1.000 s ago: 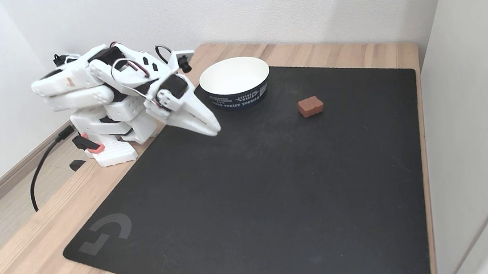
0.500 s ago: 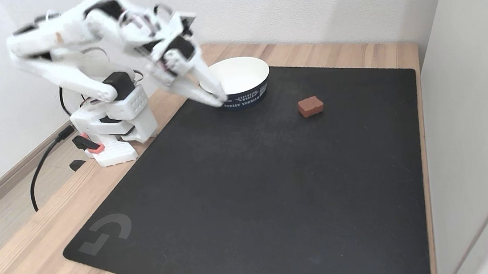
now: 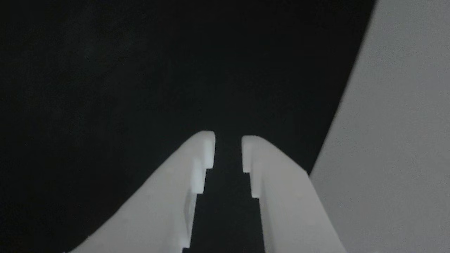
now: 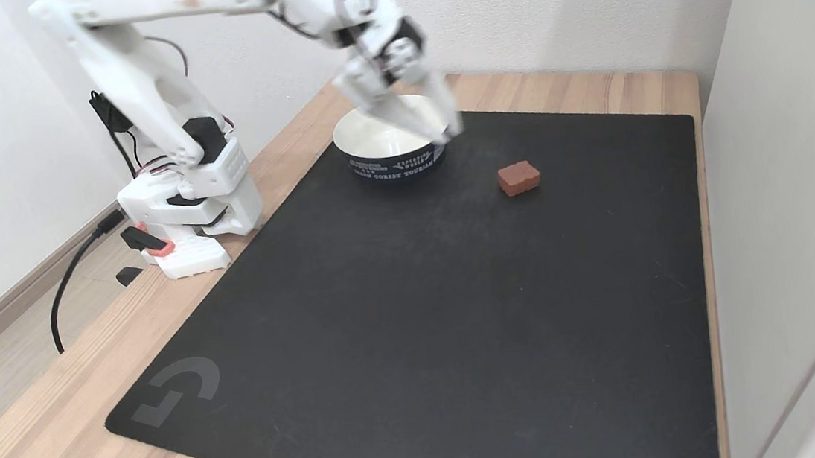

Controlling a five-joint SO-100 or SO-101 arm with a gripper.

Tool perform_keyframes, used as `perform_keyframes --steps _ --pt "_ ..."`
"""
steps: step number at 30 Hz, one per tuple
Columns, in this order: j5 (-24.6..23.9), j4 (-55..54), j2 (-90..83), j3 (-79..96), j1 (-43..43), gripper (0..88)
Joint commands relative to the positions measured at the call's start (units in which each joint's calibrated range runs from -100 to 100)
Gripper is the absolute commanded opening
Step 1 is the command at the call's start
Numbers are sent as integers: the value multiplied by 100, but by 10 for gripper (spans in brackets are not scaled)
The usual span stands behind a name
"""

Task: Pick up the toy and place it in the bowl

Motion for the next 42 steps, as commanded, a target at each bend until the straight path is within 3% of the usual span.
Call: perform_keyframes --steps 1,20,42 --pt "-13 37 1052 -1217 -149 22" --pt "-24 113 3954 -4047 -835 22" --pt "164 460 4254 -4561 -835 22"
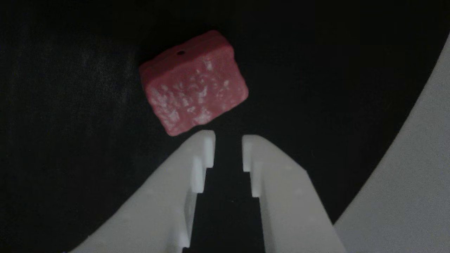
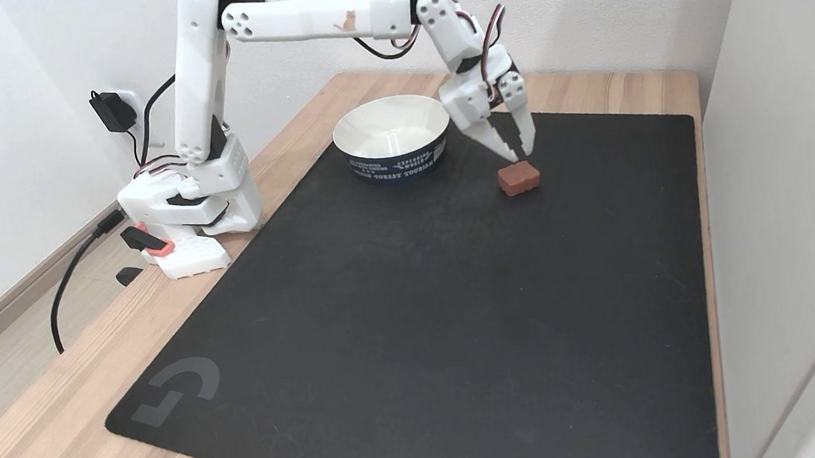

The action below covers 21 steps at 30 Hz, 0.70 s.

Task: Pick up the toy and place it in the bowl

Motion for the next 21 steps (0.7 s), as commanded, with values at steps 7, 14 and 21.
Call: perform_keyframes --steps 7,14,21 --pt "696 64 -43 -264 -70 23" --pt "1010 335 -43 -282 -137 23" --pt "978 335 -43 -300 -112 24"
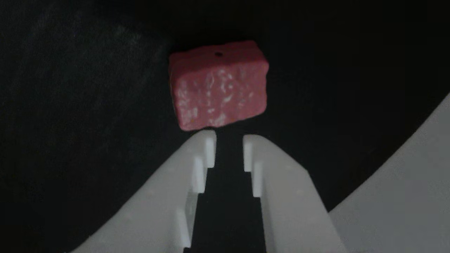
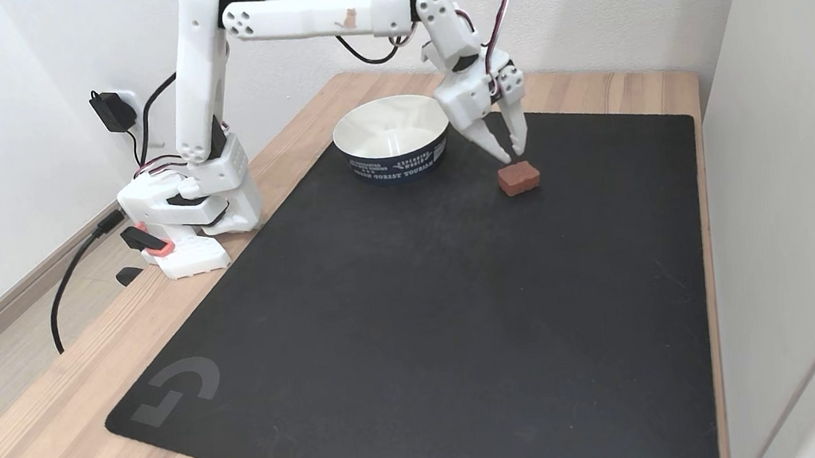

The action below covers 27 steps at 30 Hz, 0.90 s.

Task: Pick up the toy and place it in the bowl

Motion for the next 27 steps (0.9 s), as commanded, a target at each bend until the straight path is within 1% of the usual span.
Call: perform_keyframes --steps 1,11,23,24,25,27 --pt "21 39 -43 -317 -29 24" --pt "21 920 749 -1777 -37 24" --pt "21 979 858 -1967 -37 29" --pt "21 988 858 -1967 -37 39" --pt "21 1004 858 -1967 -29 68" --pt "36 1216 858 -1976 -20 167"
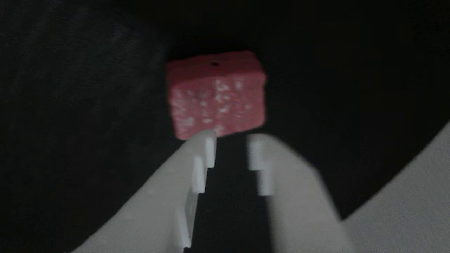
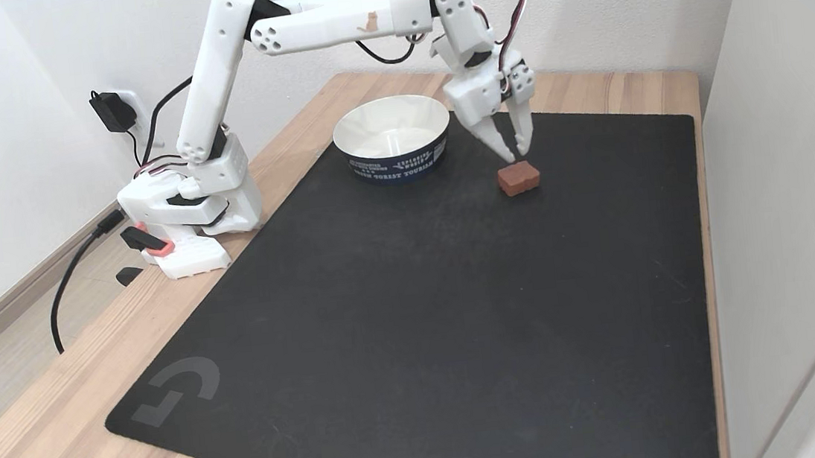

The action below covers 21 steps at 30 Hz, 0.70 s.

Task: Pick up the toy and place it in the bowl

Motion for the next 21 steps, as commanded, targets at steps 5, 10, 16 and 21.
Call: perform_keyframes --steps 5,10,16,21 --pt "68 711 -42 -266 180 333" --pt "68 719 -42 -257 189 333" --pt "42 719 -25 -230 189 333" --pt "26 660 200 -266 189 333"
